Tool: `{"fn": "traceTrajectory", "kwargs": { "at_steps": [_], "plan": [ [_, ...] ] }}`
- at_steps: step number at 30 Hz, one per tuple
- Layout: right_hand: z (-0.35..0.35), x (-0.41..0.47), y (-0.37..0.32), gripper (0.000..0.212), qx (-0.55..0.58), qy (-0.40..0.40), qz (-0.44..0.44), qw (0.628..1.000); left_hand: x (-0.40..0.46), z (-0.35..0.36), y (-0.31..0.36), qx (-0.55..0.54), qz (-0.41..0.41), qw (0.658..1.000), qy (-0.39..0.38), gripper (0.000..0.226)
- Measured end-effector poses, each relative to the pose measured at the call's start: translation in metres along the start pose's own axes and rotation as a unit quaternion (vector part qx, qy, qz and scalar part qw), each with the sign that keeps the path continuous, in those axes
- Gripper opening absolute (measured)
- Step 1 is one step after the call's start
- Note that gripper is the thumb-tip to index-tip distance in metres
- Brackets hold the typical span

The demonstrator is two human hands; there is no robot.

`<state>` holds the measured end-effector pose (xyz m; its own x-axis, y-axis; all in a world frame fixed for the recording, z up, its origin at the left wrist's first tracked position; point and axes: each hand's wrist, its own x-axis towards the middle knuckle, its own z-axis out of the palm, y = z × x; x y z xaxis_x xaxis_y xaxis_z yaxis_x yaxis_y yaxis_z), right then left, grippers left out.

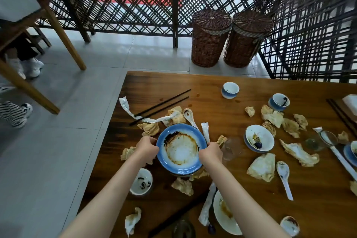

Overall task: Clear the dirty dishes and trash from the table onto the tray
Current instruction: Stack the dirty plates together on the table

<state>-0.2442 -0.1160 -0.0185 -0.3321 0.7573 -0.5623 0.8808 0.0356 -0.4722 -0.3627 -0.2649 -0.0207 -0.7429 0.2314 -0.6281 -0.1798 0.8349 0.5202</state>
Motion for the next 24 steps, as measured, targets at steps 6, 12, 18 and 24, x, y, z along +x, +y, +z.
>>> {"fn": "traceTrajectory", "kwargs": {
  "at_steps": [6,12,18,24],
  "plan": [
    [0.000,0.004,-0.003,0.044,-0.033,-0.002,0.004,0.999,0.002,-0.001,0.000,-0.008,-0.003,1.000,-0.004,0.052],
    [-0.004,0.009,-0.002,0.047,-0.013,-0.056,0.010,0.998,0.002,-0.005,0.001,-0.048,-0.027,0.998,-0.037,0.053],
    [-0.004,0.012,-0.002,0.052,0.103,-0.107,0.054,0.987,0.003,-0.004,0.005,-0.152,-0.074,0.983,-0.077,0.044],
    [-0.001,0.010,0.006,0.048,0.137,-0.102,0.048,0.984,0.001,0.000,0.006,-0.169,-0.082,0.980,-0.072,0.046]
  ]
}}
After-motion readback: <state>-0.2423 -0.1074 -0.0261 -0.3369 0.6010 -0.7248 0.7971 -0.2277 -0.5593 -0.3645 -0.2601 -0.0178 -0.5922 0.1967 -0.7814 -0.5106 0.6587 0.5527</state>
